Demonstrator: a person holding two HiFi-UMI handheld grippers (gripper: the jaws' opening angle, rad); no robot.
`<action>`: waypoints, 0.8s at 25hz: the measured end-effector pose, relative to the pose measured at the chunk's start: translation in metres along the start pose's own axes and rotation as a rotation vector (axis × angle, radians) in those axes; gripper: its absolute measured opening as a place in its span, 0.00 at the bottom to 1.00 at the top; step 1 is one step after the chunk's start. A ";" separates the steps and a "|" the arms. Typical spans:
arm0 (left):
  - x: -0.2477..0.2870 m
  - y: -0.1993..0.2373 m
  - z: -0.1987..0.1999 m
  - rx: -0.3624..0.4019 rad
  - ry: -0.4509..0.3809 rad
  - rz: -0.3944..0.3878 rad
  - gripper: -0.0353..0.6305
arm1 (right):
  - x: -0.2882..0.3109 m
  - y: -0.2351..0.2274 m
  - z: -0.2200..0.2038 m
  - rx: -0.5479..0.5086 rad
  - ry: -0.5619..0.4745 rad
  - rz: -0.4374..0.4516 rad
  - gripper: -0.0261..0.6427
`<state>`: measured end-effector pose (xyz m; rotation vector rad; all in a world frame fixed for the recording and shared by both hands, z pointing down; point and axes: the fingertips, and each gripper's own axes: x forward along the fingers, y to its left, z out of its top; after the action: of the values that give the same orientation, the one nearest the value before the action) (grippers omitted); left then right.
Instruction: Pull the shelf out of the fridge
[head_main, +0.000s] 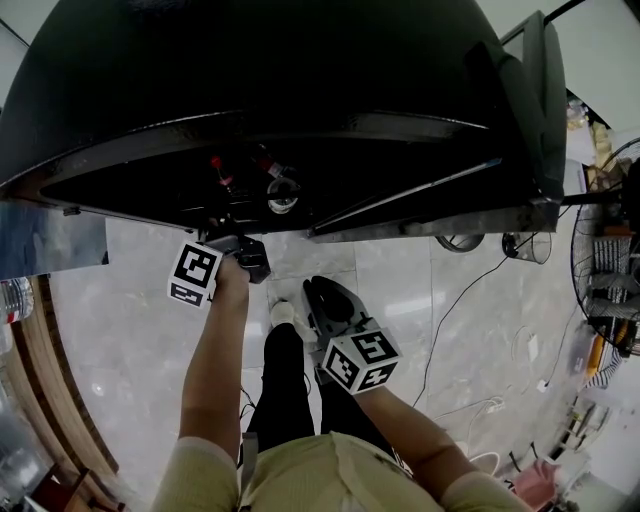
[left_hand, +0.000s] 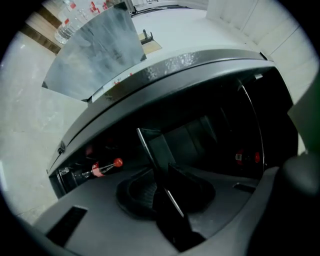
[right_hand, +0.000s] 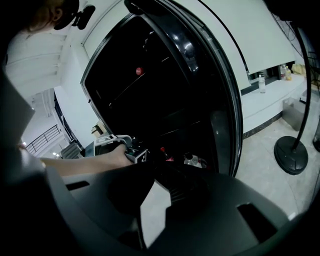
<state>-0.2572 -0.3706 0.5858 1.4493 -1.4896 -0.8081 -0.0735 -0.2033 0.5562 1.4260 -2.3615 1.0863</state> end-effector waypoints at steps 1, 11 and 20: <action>-0.002 0.000 -0.001 -0.003 0.000 0.001 0.16 | 0.001 0.000 0.000 0.010 0.000 0.005 0.14; -0.024 0.002 -0.003 -0.002 0.011 -0.002 0.16 | 0.017 -0.017 0.013 0.112 -0.045 0.008 0.19; -0.039 0.003 -0.004 -0.016 0.030 -0.018 0.16 | 0.045 -0.026 0.022 0.249 -0.089 0.017 0.23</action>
<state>-0.2571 -0.3314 0.5841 1.4591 -1.4467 -0.8044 -0.0706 -0.2562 0.5755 1.5663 -2.3696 1.3904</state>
